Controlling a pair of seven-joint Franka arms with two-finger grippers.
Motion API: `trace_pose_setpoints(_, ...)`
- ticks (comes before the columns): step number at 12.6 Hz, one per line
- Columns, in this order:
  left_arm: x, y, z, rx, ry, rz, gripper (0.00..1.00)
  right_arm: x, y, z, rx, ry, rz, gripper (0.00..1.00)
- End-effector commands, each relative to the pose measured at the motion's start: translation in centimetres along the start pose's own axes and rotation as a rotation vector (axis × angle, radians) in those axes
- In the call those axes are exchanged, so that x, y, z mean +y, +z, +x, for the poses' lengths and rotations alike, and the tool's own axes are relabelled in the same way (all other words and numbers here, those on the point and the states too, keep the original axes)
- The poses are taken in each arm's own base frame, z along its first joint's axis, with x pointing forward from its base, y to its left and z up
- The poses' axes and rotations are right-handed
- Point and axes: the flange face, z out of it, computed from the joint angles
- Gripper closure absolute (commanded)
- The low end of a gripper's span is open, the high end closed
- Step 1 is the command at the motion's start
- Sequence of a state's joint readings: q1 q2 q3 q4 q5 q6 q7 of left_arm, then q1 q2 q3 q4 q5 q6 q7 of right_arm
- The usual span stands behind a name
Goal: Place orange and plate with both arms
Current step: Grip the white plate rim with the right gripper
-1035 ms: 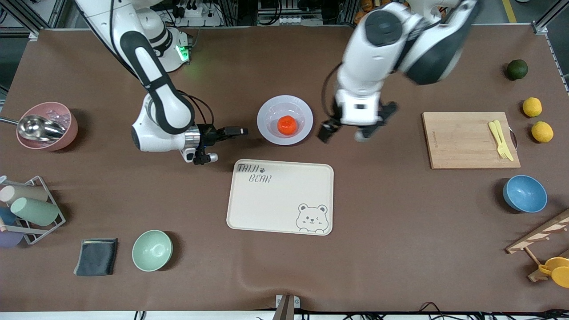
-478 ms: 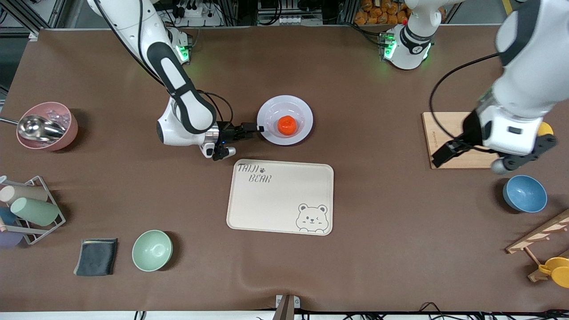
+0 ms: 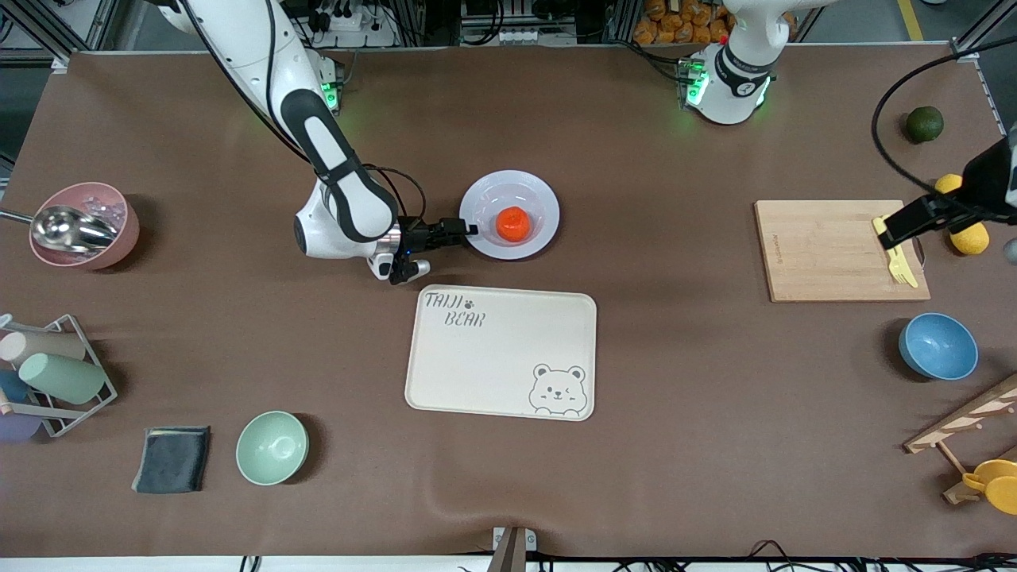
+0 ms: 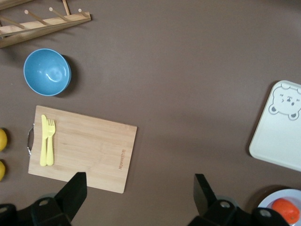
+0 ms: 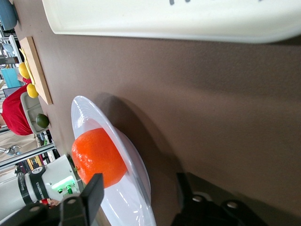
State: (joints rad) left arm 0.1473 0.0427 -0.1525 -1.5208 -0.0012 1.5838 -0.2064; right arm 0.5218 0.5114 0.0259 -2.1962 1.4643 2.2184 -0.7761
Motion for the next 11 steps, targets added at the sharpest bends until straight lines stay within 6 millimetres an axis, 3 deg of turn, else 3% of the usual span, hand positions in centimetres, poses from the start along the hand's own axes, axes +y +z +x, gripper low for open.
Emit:
trace_pose_setpoints(1, 0.22, -0.87, -1.38, -0.018, 0.031, -0.01, 0.0, -0.15, 0.19, -0.13, 0.017, -0.005, 0.014, 0.39)
trace_pose_setpoints(5, -0.1, -0.38, -0.83, -0.023, 0.034, -0.018, 0.0, -0.37, 0.8, -0.67, 0.02, 0.006, 0.026, 0.51)
trace_pose_setpoints(6, -0.25, -0.46, -0.85, -0.021, 0.03, -0.019, 0.0, -0.47, 1.06, -0.84, 0.02, 0.007, 0.03, 0.57)
trace_pose_setpoints(9, -0.61, -0.8, -0.9, -0.015, 0.024, -0.018, 0.0, -0.5, 1.04, -0.87, 0.023, -0.019, 0.033, 0.92)
trace_pose_setpoints(11, -0.59, -0.88, -0.95, -0.014, 0.024, -0.02, 0.0, -0.88, 0.89, -0.79, 0.026, -0.024, 0.039, 1.0)
